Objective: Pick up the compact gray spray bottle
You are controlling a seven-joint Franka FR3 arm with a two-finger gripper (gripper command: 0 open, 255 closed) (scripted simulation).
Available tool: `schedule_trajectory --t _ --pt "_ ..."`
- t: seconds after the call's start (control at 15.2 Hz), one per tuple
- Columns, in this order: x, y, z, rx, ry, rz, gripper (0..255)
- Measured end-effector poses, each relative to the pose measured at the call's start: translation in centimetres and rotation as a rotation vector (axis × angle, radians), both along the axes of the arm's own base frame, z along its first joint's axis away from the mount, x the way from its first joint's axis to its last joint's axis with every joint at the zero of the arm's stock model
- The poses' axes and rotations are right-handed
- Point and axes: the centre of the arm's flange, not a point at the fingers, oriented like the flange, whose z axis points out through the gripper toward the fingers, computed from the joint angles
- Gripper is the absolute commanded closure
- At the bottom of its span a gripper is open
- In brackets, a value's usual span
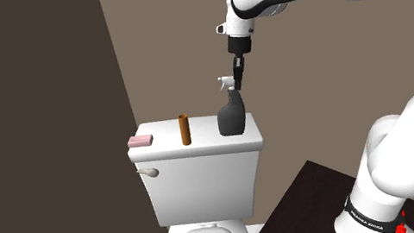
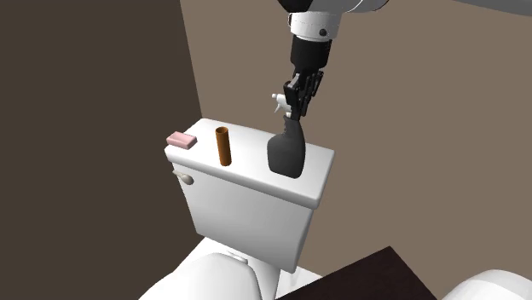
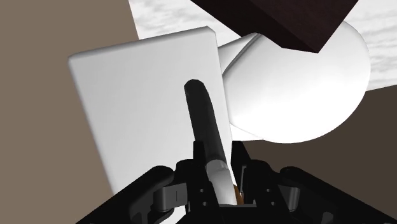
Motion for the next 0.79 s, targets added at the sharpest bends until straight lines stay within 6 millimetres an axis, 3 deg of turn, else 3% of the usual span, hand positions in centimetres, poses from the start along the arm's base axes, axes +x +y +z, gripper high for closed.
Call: schedule_trajectory --t 0.46,0.79 --pt "0.0 0.0 0.0 0.0 -0.001 0.0 255" --pt "0.0 0.0 2.1 0.0 0.0 0.0 255"
